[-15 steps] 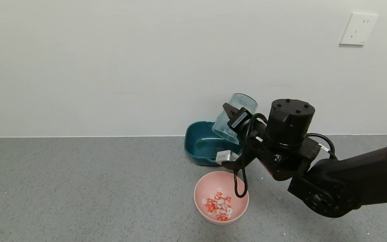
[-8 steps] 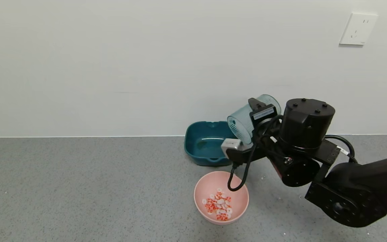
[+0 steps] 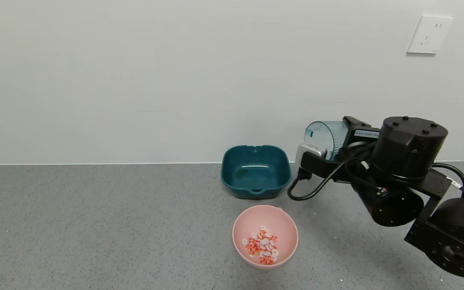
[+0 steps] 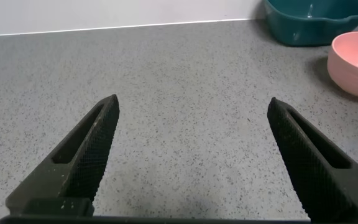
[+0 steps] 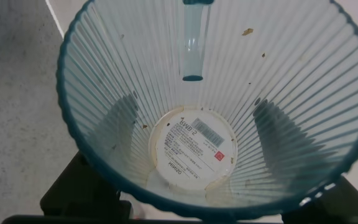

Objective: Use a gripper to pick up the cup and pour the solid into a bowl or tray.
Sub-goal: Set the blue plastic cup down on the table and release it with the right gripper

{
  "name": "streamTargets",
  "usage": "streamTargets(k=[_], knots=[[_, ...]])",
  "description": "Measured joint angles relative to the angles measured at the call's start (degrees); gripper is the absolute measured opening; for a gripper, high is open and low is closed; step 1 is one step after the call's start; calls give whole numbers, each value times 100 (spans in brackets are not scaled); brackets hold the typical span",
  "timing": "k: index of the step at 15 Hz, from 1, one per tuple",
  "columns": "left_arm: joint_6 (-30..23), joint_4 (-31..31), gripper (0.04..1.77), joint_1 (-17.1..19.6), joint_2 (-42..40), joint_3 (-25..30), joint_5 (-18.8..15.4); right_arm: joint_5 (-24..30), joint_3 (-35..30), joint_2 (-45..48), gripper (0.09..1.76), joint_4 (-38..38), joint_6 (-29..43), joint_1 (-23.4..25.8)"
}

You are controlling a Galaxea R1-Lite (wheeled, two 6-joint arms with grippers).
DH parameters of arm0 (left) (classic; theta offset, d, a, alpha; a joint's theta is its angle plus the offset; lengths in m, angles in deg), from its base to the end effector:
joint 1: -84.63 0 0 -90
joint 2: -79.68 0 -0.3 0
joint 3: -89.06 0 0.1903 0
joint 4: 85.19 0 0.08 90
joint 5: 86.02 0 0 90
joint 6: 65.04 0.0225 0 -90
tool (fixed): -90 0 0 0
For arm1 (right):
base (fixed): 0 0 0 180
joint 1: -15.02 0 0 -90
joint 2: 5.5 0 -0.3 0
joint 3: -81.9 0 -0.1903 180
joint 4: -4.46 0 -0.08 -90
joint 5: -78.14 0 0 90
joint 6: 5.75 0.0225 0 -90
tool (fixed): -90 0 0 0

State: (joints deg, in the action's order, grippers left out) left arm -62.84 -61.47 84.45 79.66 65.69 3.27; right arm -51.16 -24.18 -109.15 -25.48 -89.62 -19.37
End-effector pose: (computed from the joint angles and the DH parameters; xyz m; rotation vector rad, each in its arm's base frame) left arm -0.0228 -0.0002 0.0749 0.0384 0.0055 -0.0156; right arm 0.2832 0.1766 0.1975 -1.4606 0.0603 -0.0719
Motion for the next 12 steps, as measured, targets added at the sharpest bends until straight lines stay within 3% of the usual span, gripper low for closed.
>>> streamTargets(k=[7,12], knots=[[0,-2,172,0,0,0,0,88,-764,478,134,4,2911,418],[0,-2,172,0,0,0,0,806,-1175,784,134,466,5146,766]])
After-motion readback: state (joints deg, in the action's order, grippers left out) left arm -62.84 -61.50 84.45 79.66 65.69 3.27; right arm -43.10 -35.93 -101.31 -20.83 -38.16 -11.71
